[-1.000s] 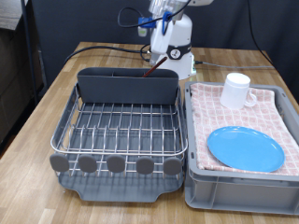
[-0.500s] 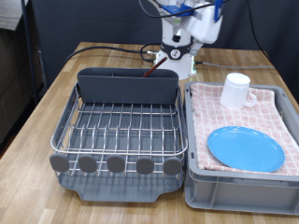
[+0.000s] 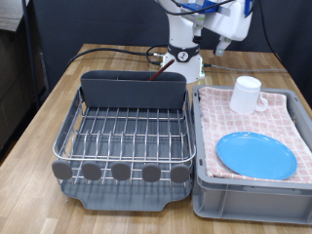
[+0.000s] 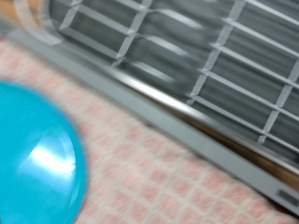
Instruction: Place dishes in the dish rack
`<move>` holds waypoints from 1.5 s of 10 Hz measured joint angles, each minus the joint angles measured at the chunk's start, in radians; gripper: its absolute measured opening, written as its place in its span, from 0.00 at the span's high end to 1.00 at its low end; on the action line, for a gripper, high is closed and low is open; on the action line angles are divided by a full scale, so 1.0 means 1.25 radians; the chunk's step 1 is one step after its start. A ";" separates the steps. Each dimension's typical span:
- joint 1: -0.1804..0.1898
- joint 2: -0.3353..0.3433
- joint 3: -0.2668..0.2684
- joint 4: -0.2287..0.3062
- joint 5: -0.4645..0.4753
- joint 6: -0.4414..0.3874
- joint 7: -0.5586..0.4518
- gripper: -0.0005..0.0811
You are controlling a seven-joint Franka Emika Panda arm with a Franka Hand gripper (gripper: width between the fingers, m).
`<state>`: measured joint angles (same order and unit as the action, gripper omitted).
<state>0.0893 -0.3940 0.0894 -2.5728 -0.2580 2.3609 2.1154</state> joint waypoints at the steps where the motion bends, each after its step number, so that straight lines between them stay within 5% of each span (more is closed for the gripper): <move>1: 0.020 0.024 -0.006 0.027 0.035 0.013 -0.053 0.01; 4: 0.059 0.104 -0.008 0.128 0.107 -0.013 -0.145 0.01; 7: 0.067 0.190 0.014 0.240 0.097 -0.074 -0.139 0.01; 8: 0.066 0.216 0.015 0.248 0.096 -0.038 -0.126 0.01; 12: 0.059 0.303 -0.016 0.137 0.115 0.307 -0.116 0.01; 15: 0.059 0.334 -0.022 0.074 0.247 0.417 -0.243 0.01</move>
<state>0.1627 0.0236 0.0615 -2.4799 0.0506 2.8823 1.8119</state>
